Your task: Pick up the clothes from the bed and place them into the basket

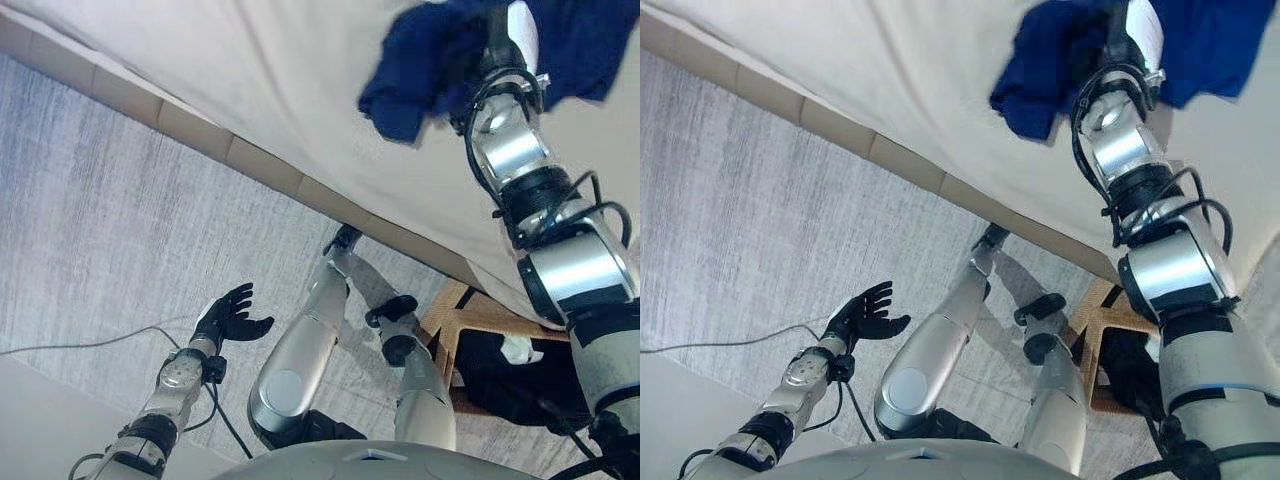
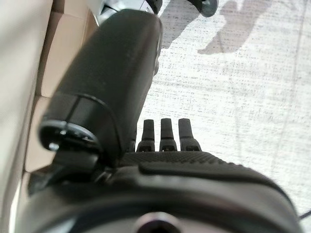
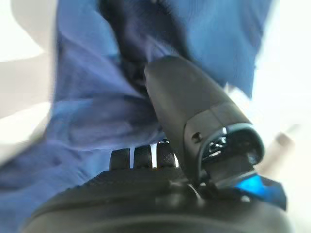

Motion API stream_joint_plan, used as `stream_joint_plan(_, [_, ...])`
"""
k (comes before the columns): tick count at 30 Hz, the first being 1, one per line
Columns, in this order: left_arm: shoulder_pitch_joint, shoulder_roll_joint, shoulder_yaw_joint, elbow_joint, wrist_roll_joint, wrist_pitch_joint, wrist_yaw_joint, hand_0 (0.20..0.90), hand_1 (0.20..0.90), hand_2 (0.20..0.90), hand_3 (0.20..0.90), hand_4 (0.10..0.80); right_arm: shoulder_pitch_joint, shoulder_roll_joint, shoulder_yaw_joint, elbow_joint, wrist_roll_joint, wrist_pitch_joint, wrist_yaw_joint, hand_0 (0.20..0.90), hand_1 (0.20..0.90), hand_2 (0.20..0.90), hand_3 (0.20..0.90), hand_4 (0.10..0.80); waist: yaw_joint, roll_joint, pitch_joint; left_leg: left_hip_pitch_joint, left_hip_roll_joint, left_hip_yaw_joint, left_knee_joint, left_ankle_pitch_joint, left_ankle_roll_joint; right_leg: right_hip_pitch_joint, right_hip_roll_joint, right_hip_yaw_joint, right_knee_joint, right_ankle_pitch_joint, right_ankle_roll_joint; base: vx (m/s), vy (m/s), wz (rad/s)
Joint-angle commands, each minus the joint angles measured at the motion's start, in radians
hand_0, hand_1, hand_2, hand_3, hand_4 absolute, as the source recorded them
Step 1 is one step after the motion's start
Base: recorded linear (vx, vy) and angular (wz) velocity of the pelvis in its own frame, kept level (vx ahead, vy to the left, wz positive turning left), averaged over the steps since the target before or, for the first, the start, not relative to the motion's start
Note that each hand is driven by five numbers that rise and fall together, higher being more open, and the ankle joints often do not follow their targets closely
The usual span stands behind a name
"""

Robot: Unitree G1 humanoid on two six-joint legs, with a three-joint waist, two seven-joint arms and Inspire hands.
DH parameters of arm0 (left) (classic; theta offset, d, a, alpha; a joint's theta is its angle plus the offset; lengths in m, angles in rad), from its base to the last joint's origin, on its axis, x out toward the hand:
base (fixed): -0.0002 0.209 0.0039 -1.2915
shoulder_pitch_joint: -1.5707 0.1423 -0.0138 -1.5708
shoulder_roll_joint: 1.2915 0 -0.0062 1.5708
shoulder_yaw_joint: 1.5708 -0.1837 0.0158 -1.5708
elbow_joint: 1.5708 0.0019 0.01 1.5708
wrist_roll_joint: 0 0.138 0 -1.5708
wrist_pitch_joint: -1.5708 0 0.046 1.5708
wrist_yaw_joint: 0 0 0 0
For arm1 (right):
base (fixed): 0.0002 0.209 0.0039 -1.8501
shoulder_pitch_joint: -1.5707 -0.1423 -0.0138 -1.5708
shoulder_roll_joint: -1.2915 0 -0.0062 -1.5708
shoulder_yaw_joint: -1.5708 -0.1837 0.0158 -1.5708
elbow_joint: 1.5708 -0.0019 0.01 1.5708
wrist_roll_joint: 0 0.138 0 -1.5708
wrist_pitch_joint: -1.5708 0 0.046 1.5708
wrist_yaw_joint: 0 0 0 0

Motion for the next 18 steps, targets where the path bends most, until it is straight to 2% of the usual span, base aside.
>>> stream_joint_plan(1, [0.092, 0.029, 0.034, 0.086, 0.021, -0.017, 0.030, 0.900, 0.900, 0.900, 0.900, 0.800, -0.017, -0.030, -0.126, -0.298, -0.065, -0.218, -0.178, 0.300, 0.300, 0.300, 0.200, 0.100, -0.046, -0.059, -0.011, 0.207, -0.013, 0.059, -0.112, -0.101, 0.097, 0.136, 0.005, 0.082, 0.035, 0.036, 0.036, 0.060, -0.056, -0.64])
stream_joint_plan(5, [0.100, 0.026, 0.057, 0.119, 0.088, 0.014, 0.058, 0.900, 0.900, 0.900, 0.900, 0.800, 0.110, -0.065, -0.202, -0.523, -0.121, -0.199, -0.229, 0.300, 0.300, 0.300, 0.200, 0.100, -0.104, -0.089, -0.059, 0.344, 0.003, 0.109, -0.152, -0.137, 0.103, 0.232, 0.024, 0.151, -0.037, 0.051, 0.039, 0.067, -0.094, -0.47])
stream_joint_plan(6, [0.105, 0.025, 0.060, 0.126, 0.112, 0.025, 0.066, 0.900, 0.900, 0.900, 0.900, 0.800, 0.145, -0.076, -0.216, -0.559, -0.133, -0.189, -0.237, 0.300, 0.300, 0.300, 0.200, 0.100, -0.122, -0.091, -0.081, 0.366, 0.007, 0.128, -0.165, -0.122, 0.108, 0.247, 0.027, 0.152, -0.068, 0.074, 0.032, 0.049, -0.089, -0.54])
stream_joint_plan(9, [0.120, 0.022, 0.063, 0.150, 0.180, 0.084, 0.086, 0.900, 0.900, 0.900, 0.900, 0.800, 0.266, -0.134, -0.263, -0.645, -0.118, -0.160, -0.225, 0.300, 0.300, 0.300, 0.200, 0.100, -0.200, -0.102, -0.181, 0.481, 0.017, 0.173, -0.221, -0.143, 0.110, 0.324, 0.058, 0.210, -0.159, 0.074, 0.038, 0.123, -0.099, -0.61])
stream_joint_plan(10, [0.122, 0.023, 0.060, 0.151, 0.191, 0.089, 0.089, 0.900, 0.900, 0.900, 0.900, 0.800, 0.278, -0.141, -0.268, -0.651, -0.120, -0.154, -0.225, 0.300, 0.300, 0.300, 0.200, 0.100, -0.206, -0.102, -0.189, 0.494, 0.019, 0.178, -0.228, -0.144, 0.110, 0.332, 0.061, 0.218, -0.168, 0.075, 0.038, 0.151, -0.083, -0.65])
stream_joint_plan(11, [0.120, 0.025, 0.059, 0.160, 0.203, 0.128, 0.086, 0.900, 0.900, 0.900, 0.900, 0.800, 0.324, -0.177, -0.287, -0.670, -0.109, -0.151, -0.201, 0.300, 0.300, 0.300, 0.200, 0.100, -0.250, -0.096, -0.234, 0.539, 0.022, 0.206, -0.247, -0.150, 0.113, 0.354, 0.069, 0.245, -0.195, 0.077, 0.042, 0.130, -0.061, -0.68])
stream_joint_plan(14, [0.097, 0.027, 0.047, 0.183, 0.237, 0.174, 0.075, 0.900, 0.900, 0.900, 0.900, 0.800, 0.385, -0.246, -0.318, -0.686, -0.089, -0.123, -0.205, 0.300, 0.300, 0.300, 0.200, 0.100, -0.322, -0.078, -0.303, 0.618, 0.028, 0.261, -0.287, -0.158, 0.118, 0.384, 0.080, 0.296, -0.230, 0.089, 0.047, 0.098, -0.077, -0.69])
stream_joint_plan(18, [0.063, 0.010, 0.038, 0.198, 0.272, 0.202, 0.063, 0.900, 0.900, 0.900, 0.900, 0.800, 0.473, -0.304, -0.386, -0.683, -0.060, -0.119, -0.229, 0.300, 0.300, 0.300, 0.200, 0.100, -0.397, -0.058, -0.364, 0.678, 0.031, 0.318, -0.325, -0.159, 0.115, 0.409, 0.091, 0.338, -0.265, 0.102, 0.047, 0.024, -0.084, -0.60])
